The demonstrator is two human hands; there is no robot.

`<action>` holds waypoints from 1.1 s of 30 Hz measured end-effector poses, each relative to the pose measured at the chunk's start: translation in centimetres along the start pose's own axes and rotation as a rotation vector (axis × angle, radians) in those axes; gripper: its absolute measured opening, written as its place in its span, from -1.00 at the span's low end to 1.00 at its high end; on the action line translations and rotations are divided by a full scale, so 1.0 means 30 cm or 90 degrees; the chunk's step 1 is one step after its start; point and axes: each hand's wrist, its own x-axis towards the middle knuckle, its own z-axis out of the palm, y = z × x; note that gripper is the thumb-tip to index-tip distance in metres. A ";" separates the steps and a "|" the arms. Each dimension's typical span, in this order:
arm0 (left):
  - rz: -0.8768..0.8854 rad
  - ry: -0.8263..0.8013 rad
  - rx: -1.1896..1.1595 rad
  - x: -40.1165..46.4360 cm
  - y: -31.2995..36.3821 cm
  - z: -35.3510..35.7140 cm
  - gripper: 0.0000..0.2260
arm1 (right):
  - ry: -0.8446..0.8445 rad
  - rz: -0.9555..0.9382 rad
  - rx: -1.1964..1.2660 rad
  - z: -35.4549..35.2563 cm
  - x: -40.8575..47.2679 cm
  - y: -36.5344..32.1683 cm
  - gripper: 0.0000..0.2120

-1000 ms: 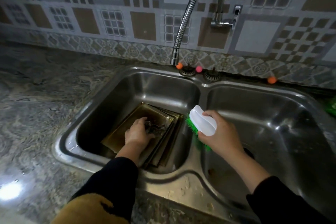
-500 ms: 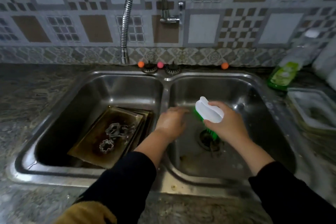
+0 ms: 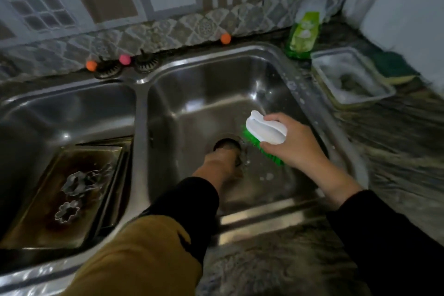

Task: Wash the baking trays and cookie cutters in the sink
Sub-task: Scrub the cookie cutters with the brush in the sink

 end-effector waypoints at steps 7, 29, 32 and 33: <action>0.011 -0.007 0.072 0.083 0.042 0.042 -0.60 | 0.034 -0.023 0.009 -0.071 0.003 0.050 -0.48; 0.000 -0.067 -1.197 0.012 0.187 -0.250 -0.69 | 0.238 0.064 -0.147 -0.469 0.211 -0.065 -0.51; 0.022 -0.049 -1.196 0.009 0.191 -0.262 -0.65 | 0.145 -0.012 -0.041 -0.331 0.128 -0.117 -0.44; 0.029 -0.040 -1.202 0.009 0.196 -0.267 -0.65 | 0.115 -0.039 -0.039 -0.268 0.099 -0.121 -0.44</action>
